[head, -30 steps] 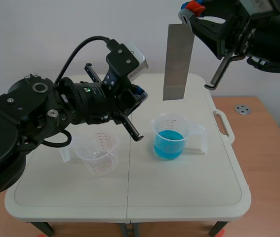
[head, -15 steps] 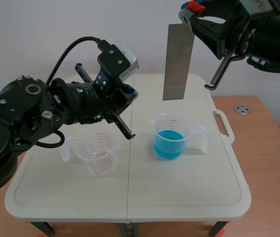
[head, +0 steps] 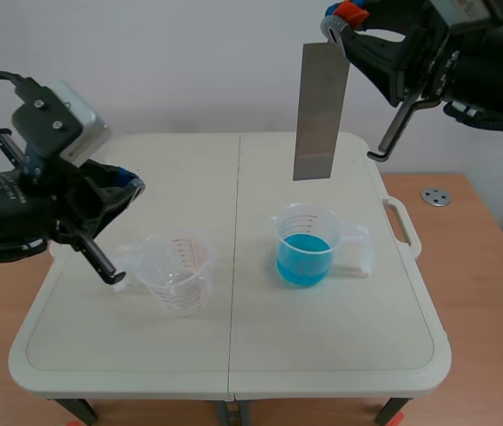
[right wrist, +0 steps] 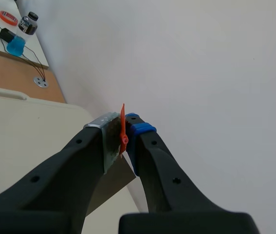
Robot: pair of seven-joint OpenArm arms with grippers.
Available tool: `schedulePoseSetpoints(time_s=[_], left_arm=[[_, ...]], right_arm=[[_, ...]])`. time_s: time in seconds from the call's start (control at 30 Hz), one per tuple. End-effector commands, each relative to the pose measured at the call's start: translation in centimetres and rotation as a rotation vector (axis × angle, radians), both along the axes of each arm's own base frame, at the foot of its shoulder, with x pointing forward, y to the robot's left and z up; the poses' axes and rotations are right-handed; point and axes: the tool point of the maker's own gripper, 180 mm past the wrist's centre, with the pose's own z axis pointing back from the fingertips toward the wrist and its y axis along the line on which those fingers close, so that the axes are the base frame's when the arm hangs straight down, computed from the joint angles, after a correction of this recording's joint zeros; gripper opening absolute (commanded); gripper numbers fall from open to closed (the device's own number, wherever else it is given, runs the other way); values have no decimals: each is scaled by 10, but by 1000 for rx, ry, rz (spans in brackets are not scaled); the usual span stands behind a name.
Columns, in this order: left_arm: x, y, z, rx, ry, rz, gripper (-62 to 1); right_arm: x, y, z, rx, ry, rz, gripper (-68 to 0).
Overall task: Hold the metal plate by the orange handle, dip it into the blue solution, take it out and point at it, then put the plate back in the beaker on the left.
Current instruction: 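Put the plate into the left beaker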
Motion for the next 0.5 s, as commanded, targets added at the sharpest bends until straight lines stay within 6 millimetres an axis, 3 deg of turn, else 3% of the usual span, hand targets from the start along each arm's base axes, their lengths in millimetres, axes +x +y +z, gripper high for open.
schedulePoseSetpoints(time_s=[0.0, 0.2, 0.47], left_arm=[[-8, 9, 4, -20, -6, 15, -594], [-45, 44, -5, -27, 25, 65, -594], [-107, 71, -26, -65, 113, 94, -594]], right_arm=[[-3, 0, 14, 17, -34, 17, -662], [-3, 2, 14, 22, -34, 20, -662], [-7, 17, 9, 14, -20, 63, -662]])
